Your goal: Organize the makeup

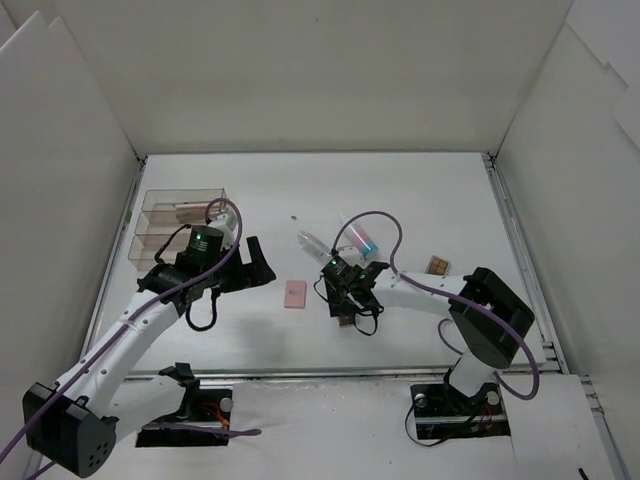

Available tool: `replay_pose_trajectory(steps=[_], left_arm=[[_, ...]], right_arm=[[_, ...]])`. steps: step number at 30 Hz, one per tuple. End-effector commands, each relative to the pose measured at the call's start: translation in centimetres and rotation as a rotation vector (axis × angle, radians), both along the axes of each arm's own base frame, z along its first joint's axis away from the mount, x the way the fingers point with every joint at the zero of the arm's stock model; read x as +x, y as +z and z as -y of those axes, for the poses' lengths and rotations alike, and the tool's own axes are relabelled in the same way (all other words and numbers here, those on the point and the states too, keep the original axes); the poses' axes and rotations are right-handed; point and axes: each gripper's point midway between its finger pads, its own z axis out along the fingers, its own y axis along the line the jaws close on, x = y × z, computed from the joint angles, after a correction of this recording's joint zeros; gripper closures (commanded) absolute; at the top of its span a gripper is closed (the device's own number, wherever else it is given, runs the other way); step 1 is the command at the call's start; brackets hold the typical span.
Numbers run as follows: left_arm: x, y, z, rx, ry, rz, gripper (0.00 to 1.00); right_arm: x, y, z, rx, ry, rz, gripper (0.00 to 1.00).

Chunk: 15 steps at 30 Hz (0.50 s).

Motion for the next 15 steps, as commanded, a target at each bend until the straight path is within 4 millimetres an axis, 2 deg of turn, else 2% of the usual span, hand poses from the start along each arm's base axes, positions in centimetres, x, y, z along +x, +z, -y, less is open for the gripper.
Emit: replay_pose_trajectory(steps=[1, 2, 3, 4, 9, 11, 15], left_arm=[[1.1, 3.1, 2.2, -0.108, -0.07, 0.114, 0.08], [1.2, 3.3, 2.5, -0.129, -0.074, 0.113, 0.08], [1.2, 3.7, 3.4, -0.161, -0.102, 0.121, 0.08], [1.3, 3.8, 3.8, -0.18, -0.111, 0.123, 0.08], [1.9, 5.7, 7.2, -0.31, -0.186, 0.155, 0.11], [1.8, 6.4, 8.4, -0.341, -0.221, 0.16, 0.12], [2.0, 7.7, 11.0, -0.377, -0.268, 0.183, 0.15]], right_arm=[[-0.2, 3.0, 0.4, 0.032, 0.032, 0.076, 0.94], [-0.1, 4.7, 0.2, 0.068, 0.049, 0.114, 0.95], [-0.3, 5.6, 0.1, 0.081, 0.084, 0.131, 0.95], [-0.2, 7.4, -0.1, 0.123, 0.099, 0.173, 0.96], [-0.4, 12.7, -1.4, 0.239, 0.205, 0.255, 0.96], [-0.5, 14.4, -1.9, 0.267, 0.232, 0.273, 0.96], [-0.7, 15.8, -2.7, 0.303, 0.265, 0.273, 0.95]])
